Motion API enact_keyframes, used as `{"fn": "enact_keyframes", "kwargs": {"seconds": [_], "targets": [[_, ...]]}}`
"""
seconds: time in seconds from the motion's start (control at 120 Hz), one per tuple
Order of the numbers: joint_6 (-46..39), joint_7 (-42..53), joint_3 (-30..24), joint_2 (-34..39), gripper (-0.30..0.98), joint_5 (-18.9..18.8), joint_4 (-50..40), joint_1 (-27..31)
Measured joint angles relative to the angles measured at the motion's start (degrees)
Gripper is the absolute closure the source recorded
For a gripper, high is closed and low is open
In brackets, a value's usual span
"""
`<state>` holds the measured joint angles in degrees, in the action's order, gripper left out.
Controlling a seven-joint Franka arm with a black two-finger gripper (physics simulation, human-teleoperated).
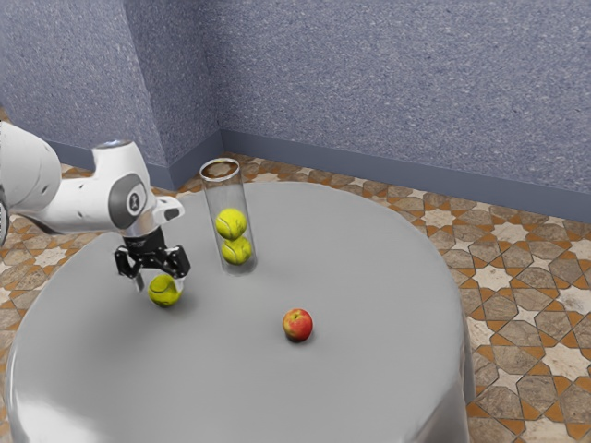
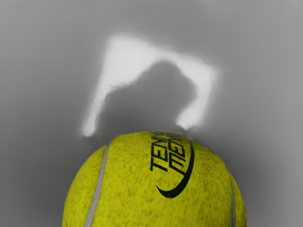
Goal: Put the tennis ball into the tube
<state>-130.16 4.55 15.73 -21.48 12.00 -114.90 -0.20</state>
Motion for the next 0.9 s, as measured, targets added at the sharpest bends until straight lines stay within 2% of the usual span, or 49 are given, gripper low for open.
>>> {"fn": "enact_keyframes", "kwargs": {"seconds": [0.558, 0.783, 0.9], "targets": [[-1.2, 5.1, 0.0, -2.9, 0.0, 2.8, 1.6, 0.0], [-1.3, 6.3, 0.0, -2.9, 0.22, 4.6, 1.5, 0.0], [-1.3, 6.6, 0.0, -2.9, 0.27, 4.7, 1.4, 0.0]]}}
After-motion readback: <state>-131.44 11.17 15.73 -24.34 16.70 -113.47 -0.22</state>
